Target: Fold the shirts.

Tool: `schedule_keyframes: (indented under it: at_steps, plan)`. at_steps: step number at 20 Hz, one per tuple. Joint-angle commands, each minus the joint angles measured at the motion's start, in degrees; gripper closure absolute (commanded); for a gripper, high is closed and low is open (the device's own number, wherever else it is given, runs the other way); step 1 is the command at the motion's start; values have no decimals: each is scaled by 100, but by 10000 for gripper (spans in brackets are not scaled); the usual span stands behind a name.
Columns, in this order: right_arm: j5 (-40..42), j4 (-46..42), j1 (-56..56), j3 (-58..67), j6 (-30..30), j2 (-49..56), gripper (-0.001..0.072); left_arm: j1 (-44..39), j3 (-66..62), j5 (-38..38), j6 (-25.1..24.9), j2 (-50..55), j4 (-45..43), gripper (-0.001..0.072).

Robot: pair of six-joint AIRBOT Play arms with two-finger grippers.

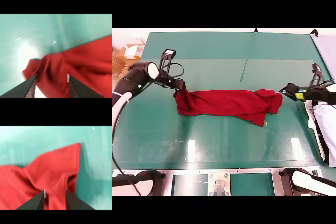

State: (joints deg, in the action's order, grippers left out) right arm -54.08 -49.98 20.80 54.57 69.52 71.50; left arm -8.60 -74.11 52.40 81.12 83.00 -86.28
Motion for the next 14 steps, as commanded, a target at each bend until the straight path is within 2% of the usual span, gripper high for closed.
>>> schedule_keyframes:
  at_steps: [1, 2, 4, 7, 10, 14]
  plan:
    - [-1248, -282, 562, 42, 81, -350, 407, 4, -455, 984, -83, 17, -527, 257]
    - [-1222, -280, 649, -192, 173, -540, 405, 70, -450, 1189, -83, 20, -470, 257]
    - [-1222, -254, 664, -839, 260, -922, 334, 273, -404, 1652, -83, 22, -31, 257]
    - [-988, 72, 402, -1928, 219, -1108, 335, 678, -404, 2288, -81, 15, 146, 256]
    - [-68, 428, -175, -2660, 173, -955, 338, 975, -404, 2695, -109, 17, 586, 256]
    - [861, 1154, -1058, -2702, -195, -144, 341, 999, -402, 2699, -219, 24, 1117, 256]
